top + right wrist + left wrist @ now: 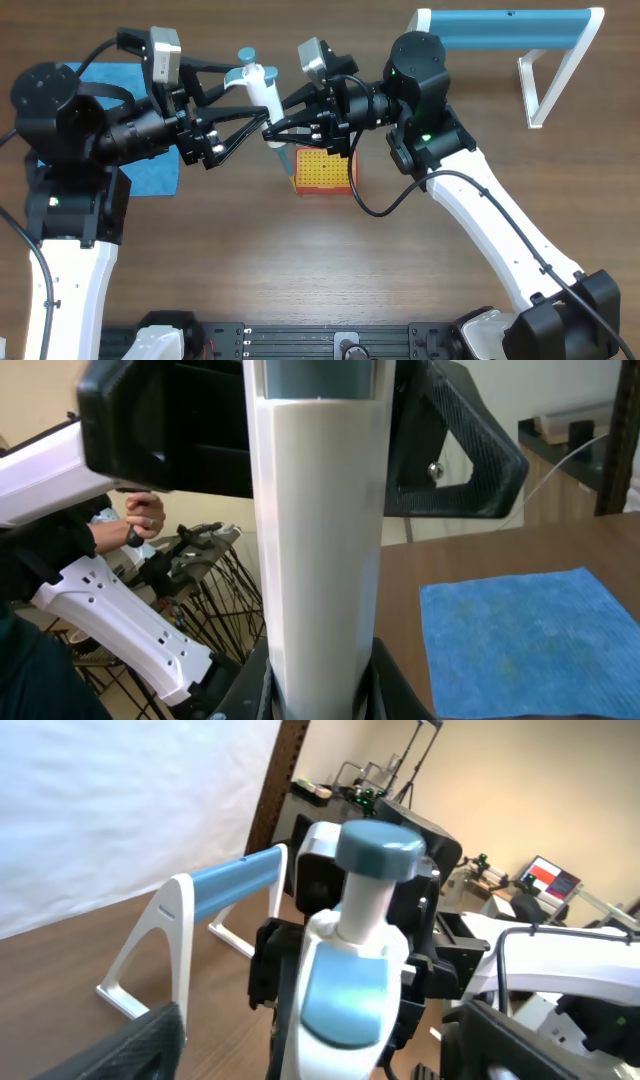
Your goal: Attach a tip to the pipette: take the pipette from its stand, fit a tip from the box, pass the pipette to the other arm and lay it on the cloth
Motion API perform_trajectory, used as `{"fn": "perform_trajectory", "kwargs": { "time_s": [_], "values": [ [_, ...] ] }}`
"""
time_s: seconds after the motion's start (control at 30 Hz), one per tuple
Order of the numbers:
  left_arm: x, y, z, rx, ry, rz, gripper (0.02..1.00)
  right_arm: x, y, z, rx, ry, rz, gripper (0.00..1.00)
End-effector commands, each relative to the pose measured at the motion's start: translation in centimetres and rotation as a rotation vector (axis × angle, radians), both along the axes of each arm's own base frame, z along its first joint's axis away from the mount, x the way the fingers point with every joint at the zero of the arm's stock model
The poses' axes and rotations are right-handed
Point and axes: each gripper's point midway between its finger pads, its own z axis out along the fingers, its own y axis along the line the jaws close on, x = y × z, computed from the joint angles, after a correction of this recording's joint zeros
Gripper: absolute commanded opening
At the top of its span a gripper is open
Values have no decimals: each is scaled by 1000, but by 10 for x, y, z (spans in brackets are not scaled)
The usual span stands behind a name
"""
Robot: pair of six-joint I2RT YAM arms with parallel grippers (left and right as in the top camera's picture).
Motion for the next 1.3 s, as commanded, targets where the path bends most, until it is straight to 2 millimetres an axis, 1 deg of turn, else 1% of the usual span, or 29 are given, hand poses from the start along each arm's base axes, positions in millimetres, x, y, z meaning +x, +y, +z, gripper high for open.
{"fn": "perform_trajectory", "kwargs": {
  "time_s": [0.03, 0.07, 0.1, 0.17, 0.3, 0.47, 0.5, 0.57, 0.7, 0.77, 0.87, 0.9, 0.93, 0.97, 1.07, 1.1, 1.17, 1.2, 1.23, 1.27, 1.3],
  "values": [
    [-6, -3, 7, -8, -9, -36, 860, -6, 5, 15, 31, -47, 24, 77],
    [-6, -3, 8, -8, -9, -36, 829, -7, 5, 17, 39, -58, 25, 77],
    [-6, -3, 8, -8, -16, -36, 761, -7, 5, 20, 44, -60, 26, 77],
    [-6, -3, 10, -8, -32, -36, 682, -6, 6, 20, 46, -56, 20, 77],
    [-6, -3, 13, -7, -53, -39, 680, -5, 14, 22, 55, -54, -11, 77],
    [-8, -4, 13, -8, -54, -52, 680, -5, 16, 22, 56, -53, -17, 77],
    [-8, -4, 13, -8, -54, -52, 663, -6, 17, 23, 57, -53, -16, 77],
    [-8, -4, 13, -8, -54, -52, 546, -8, 18, 24, 64, -66, -11, 77],
    [-8, -4, 13, -8, -53, -52, 391, -9, 19, 25, 66, -69, -7, 77],
    [-8, -4, 13, -8, -53, -52, 279, -11, 20, 25, 66, -68, -2, 77],
    [-8, -4, 13, -8, -53, -52, 150, -11, 21, 25, 66, -68, -1, 84],
    [-8, -4, 13, -8, -54, -52, 71, -11, 21, 25, 66, -67, -1, 84],
    [-8, -4, 13, -7, -54, -52, 27, -11, 21, 25, 66, -68, -1, 88],
    [-8, -4, 13, -7, -54, -52, 27, -11, 21, 25, 66, -67, -1, 318],
    [-8, -4, 13, -5, -60, -51, 27, -11, 20, 25, 64, -64, 3, 691],
    [-8, -3, 13, -3, -66, -50, 27, -11, 20, 25, 59, -37, 3, 748],
    [-7, -3, 13, 17, -118, -50, 25, -9, 16, 24, 51, -14, 6, 763],
    [-6, -3, 13, 27, -140, -43, 25, -4, 6, 23, 40, 5, 6, 766],
    [2, 0, 10, 31, -123, 1, 27, 0, -10, 21, 18, 44, 25, 768],
    [9, 3, 5, 36, -99, 38, 27, 3, -21, 19, 2, 74, 32, 768],
    [19, 7, -5, 54, -63, 91, 25, 12, -32, 18, -10, 116, 8, 770]
  ]
}}
